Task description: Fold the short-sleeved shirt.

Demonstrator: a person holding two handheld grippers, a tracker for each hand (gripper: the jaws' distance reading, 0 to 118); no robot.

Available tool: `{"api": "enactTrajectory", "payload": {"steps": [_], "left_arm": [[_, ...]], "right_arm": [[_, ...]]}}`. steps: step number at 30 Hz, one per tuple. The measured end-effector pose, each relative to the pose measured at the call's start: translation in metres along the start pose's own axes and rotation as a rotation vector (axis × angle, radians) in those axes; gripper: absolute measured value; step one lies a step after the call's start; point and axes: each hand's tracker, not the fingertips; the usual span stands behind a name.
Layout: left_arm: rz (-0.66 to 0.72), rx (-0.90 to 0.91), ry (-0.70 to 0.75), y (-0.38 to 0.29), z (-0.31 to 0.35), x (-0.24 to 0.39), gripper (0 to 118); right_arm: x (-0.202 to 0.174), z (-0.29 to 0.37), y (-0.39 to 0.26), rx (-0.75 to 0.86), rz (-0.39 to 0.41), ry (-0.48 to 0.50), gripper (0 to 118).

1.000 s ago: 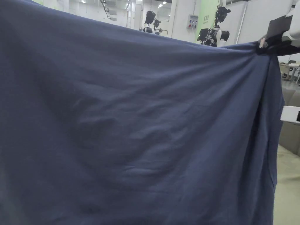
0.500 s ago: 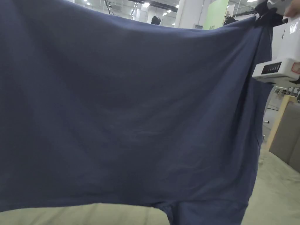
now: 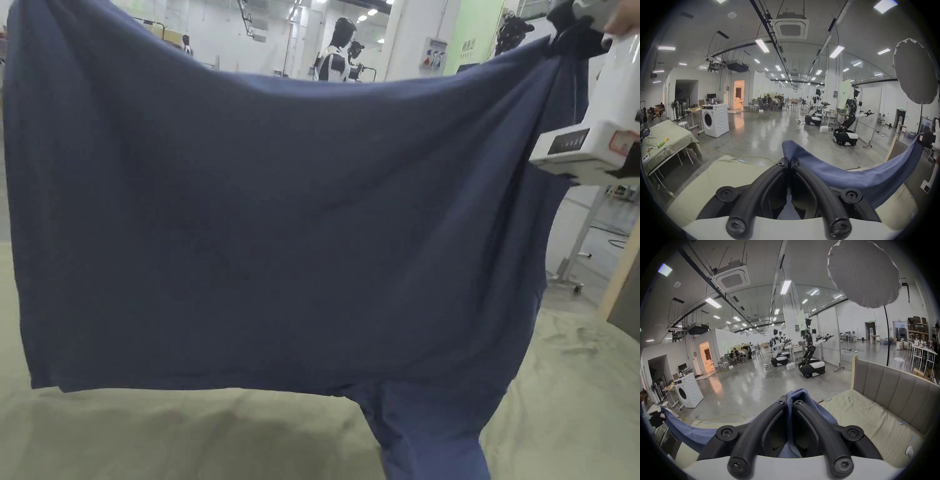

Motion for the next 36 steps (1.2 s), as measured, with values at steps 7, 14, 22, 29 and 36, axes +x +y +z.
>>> {"api": "enactTrajectory", "payload": {"steps": [7,14,22,29,36], "left_arm": [[0.06,-0.156,-0.061,-0.082,-0.037,-0.012,2],[0.202,-0.267,-0.118,-0.184,-0.018,-0.054,2],[0.161,-0.381,-0.086,-0.285,0.082,-0.097,2],[0.173,-0.44,-0.097,-0.338,0.194,-0.1,2],[0.255,-0.386,-0.104,-0.358,0.301,-0.109,2]], "right_arm": [[0.01,-0.015,-0.076,-0.133,0.053,0.073,5],[0.028,0.011,-0.163,-0.307,0.08,0.149,5],[0.072,0.092,-0.269,-0.469,0.084,0.17,5],[0.113,0.192,-0.331,-0.55,0.067,0.169,5],[0.157,0.283,-0.36,-0.565,-0.014,0.174,5]]}}
